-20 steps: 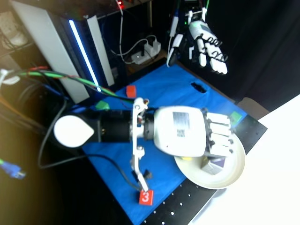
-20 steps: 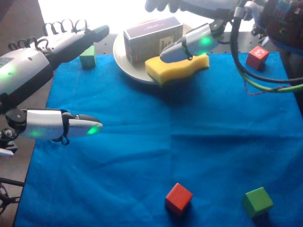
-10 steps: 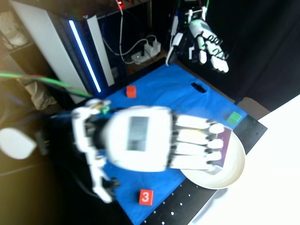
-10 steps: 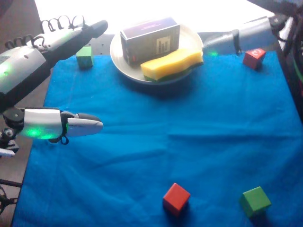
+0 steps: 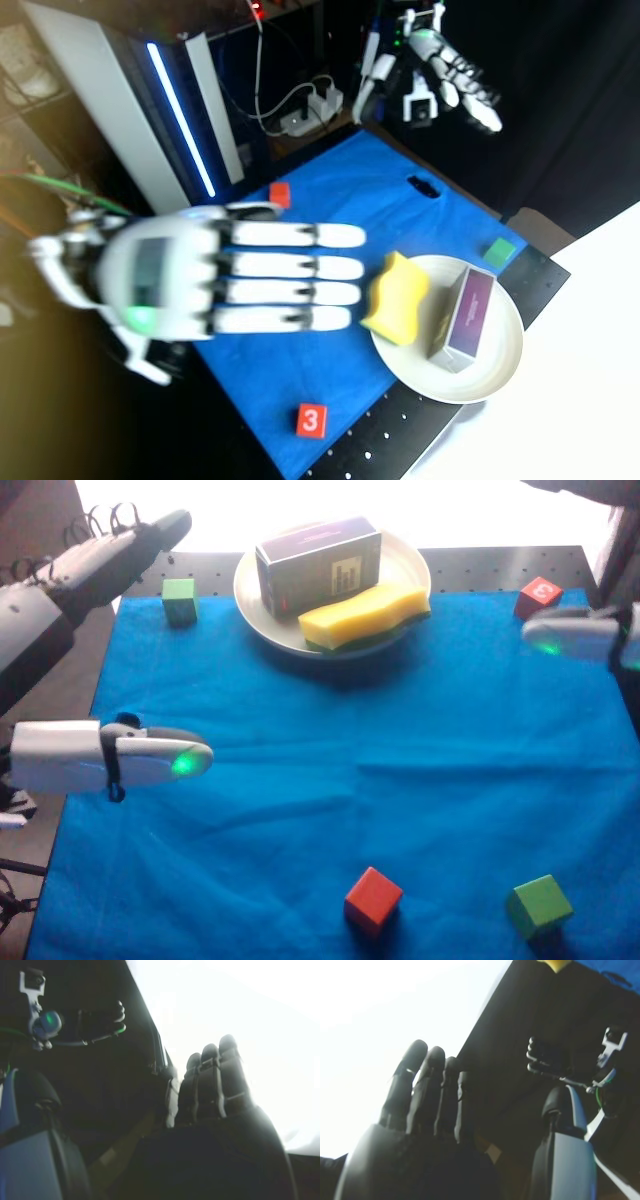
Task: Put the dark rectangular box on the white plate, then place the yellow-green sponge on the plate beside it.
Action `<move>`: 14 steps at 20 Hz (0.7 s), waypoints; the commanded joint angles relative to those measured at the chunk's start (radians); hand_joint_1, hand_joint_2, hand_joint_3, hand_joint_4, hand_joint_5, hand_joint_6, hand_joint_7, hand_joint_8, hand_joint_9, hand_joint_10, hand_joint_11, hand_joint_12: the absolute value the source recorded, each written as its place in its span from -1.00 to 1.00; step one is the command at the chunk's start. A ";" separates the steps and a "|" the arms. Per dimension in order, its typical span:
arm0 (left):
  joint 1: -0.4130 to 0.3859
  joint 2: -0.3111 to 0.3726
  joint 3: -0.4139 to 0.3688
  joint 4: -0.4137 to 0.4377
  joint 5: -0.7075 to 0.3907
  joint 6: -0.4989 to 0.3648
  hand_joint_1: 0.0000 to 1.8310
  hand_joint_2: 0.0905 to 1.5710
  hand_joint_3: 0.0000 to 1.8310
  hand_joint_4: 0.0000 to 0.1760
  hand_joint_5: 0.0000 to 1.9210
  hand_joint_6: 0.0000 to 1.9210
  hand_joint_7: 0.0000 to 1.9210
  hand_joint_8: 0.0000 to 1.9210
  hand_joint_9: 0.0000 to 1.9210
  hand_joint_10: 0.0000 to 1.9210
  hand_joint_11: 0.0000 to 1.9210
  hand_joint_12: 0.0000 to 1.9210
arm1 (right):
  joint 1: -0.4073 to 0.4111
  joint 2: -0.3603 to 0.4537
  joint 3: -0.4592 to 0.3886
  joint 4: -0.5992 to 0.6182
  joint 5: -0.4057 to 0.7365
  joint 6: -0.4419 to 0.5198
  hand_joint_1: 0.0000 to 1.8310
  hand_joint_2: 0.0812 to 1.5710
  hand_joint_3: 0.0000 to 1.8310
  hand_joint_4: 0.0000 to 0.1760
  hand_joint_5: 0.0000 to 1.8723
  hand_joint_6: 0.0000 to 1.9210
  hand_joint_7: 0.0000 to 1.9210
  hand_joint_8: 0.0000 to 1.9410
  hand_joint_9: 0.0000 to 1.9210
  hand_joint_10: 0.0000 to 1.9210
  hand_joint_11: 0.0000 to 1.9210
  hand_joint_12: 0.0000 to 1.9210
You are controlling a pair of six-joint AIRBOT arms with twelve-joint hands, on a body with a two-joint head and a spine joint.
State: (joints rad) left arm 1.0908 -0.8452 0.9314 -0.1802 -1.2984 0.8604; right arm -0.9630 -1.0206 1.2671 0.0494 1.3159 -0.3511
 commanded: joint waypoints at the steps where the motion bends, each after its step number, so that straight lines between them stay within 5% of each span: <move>1: -0.002 0.014 -0.001 -0.031 -0.184 -0.007 -0.39 0.05 -0.98 0.68 -1.00 -1.00 -1.00 -1.00 -1.00 -1.00 -0.96 -0.97 | -0.021 0.010 -0.014 0.057 0.197 0.001 -0.09 0.04 -1.00 -0.10 -0.66 -1.00 -0.60 -1.00 -0.55 -1.00 -0.95 -0.04; 2: 0.005 0.015 -0.005 -0.037 -0.201 -0.007 -0.37 0.04 -0.99 0.94 -1.00 -1.00 -1.00 -1.00 -1.00 -1.00 -0.95 -0.97 | -0.066 0.018 -0.034 0.089 0.238 0.001 -0.19 0.04 -1.00 -0.22 -0.68 -1.00 -0.63 -1.00 -0.56 -1.00 -0.96 -0.05; 3: 0.013 0.015 -0.008 -0.046 -0.222 -0.007 -0.41 0.08 -0.98 0.82 -1.00 -1.00 -1.00 -1.00 -1.00 -1.00 -0.95 -0.96 | -0.122 0.028 -0.059 0.132 0.287 0.001 -0.26 0.03 -1.00 -0.21 -0.72 -1.00 -0.65 -1.00 -0.58 -1.00 -0.97 -0.05; 4: 0.019 0.015 -0.010 -0.052 -0.232 -0.007 -0.42 0.10 -0.99 0.63 -1.00 -1.00 -1.00 -1.00 -1.00 -1.00 -0.95 -0.96 | -0.163 0.033 -0.077 0.165 0.318 0.001 -0.28 0.00 -1.00 -0.10 -0.76 -1.00 -0.68 -1.00 -0.61 -1.00 -0.99 -0.07; 5: 0.025 0.015 -0.012 -0.058 -0.239 -0.007 -0.49 0.18 -1.00 0.14 -1.00 -1.00 -1.00 -1.00 -1.00 -1.00 -0.97 -0.94 | -0.199 0.036 -0.093 0.191 0.340 0.001 -0.28 -0.02 -1.00 0.25 -0.84 -1.00 -0.79 -1.00 -0.72 -1.00 -1.00 -0.14; 8: 0.055 0.014 -0.022 -0.084 -0.265 -0.007 -0.47 0.10 -1.00 0.95 -1.00 -1.00 -1.00 -1.00 -1.00 -1.00 -1.00 -1.00 | -0.274 0.037 -0.130 0.247 0.384 0.001 -0.34 0.07 -0.99 0.56 -0.96 -1.00 -0.99 -1.00 -0.95 -1.00 -1.00 -0.56; 14: 0.081 0.015 -0.027 -0.118 -0.294 -0.007 -0.46 0.14 -0.99 1.00 -1.00 -1.00 -1.00 -1.00 -1.00 -1.00 -0.97 -0.99 | -0.286 0.039 -0.136 0.261 0.388 0.001 -0.42 0.07 -1.00 0.76 -0.99 -1.00 -1.00 -1.00 -0.98 -0.99 -1.00 -0.77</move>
State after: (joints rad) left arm 1.1778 -0.8326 0.9005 -0.3145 -1.4647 0.8608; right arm -1.2575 -0.9867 1.1286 0.2981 1.5749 -0.3569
